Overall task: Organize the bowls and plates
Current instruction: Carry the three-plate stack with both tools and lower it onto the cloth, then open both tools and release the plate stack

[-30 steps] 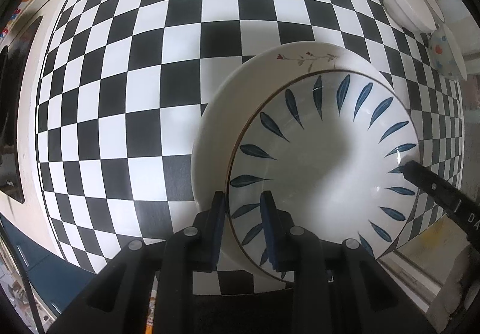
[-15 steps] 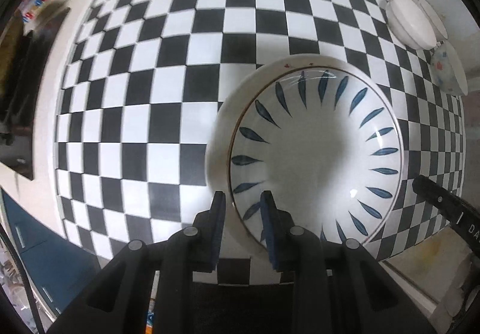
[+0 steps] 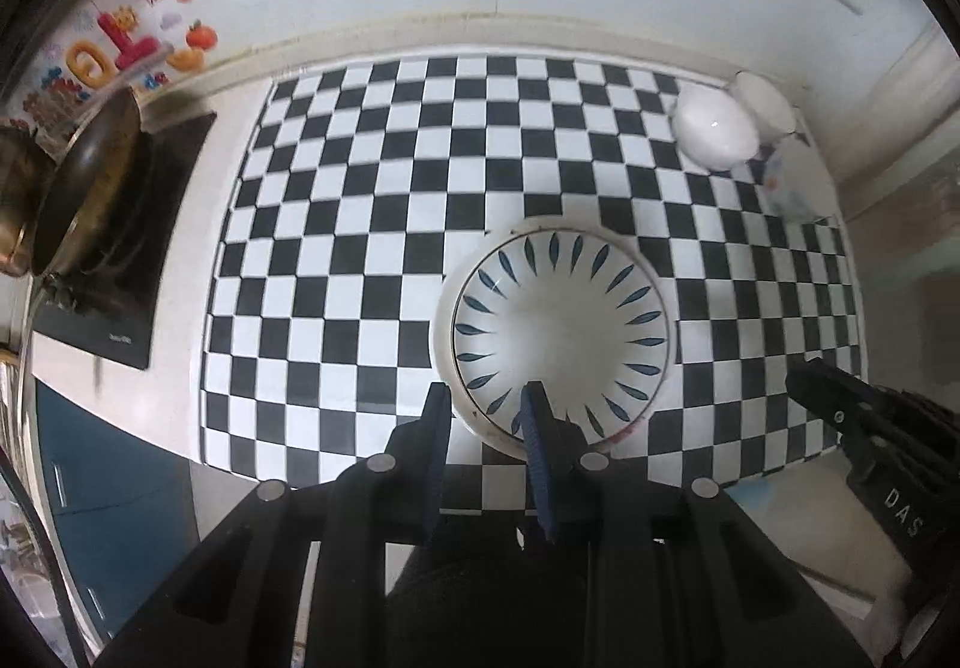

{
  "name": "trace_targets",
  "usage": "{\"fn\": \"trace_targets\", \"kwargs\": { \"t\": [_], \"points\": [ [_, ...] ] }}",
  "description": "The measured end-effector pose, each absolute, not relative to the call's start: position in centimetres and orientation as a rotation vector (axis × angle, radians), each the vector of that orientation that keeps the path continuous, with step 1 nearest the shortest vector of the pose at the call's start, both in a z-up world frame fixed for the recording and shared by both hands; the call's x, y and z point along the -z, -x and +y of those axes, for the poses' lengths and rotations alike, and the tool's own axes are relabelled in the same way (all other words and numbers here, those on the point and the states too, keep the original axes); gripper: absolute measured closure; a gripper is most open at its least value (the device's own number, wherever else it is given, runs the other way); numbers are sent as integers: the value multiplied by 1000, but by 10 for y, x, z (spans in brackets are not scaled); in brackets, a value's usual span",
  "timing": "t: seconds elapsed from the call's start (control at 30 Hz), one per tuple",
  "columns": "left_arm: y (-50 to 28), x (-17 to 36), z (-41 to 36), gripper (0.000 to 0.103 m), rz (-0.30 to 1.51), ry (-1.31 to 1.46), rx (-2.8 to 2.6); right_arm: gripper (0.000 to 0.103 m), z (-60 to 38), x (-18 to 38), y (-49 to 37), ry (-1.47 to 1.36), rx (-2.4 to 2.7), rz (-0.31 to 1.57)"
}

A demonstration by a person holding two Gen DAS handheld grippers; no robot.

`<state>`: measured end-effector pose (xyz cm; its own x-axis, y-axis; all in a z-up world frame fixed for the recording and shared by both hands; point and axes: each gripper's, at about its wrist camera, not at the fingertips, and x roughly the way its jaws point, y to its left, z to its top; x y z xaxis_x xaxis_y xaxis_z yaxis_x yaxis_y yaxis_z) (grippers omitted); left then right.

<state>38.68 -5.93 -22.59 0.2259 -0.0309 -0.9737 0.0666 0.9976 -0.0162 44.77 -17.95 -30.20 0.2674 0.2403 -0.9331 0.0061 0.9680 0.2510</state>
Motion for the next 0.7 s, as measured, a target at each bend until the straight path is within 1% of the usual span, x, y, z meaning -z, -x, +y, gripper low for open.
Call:
{"fn": "trace_targets", "kwargs": {
  "t": [0.27, 0.53, 0.6, 0.63, 0.67, 0.7],
  "points": [
    [-373, 190, -45, 81, 1297, -39, 137, 91, -165, 253, -420, -224, -118, 1245],
    [-367, 181, -29, 81, 1267, -41, 185, 91, -150, 238, -412, -251, -74, 1238],
    [-368, 179, -28, 76, 1248, -40, 187, 90, -149, 239, -412, -265, -74, 1240],
    [-369, 179, -27, 71, 1246, -31, 196, 90, -150, 241, -413, -286, -83, 1240],
    [-373, 180, -27, 69, 1245, -13, 206, 85, -151, 245, -415, -313, -95, 1249],
    [-377, 181, -28, 68, 1246, -1, 210, 70, -153, 248, -418, -325, -99, 1256]
  ]
}}
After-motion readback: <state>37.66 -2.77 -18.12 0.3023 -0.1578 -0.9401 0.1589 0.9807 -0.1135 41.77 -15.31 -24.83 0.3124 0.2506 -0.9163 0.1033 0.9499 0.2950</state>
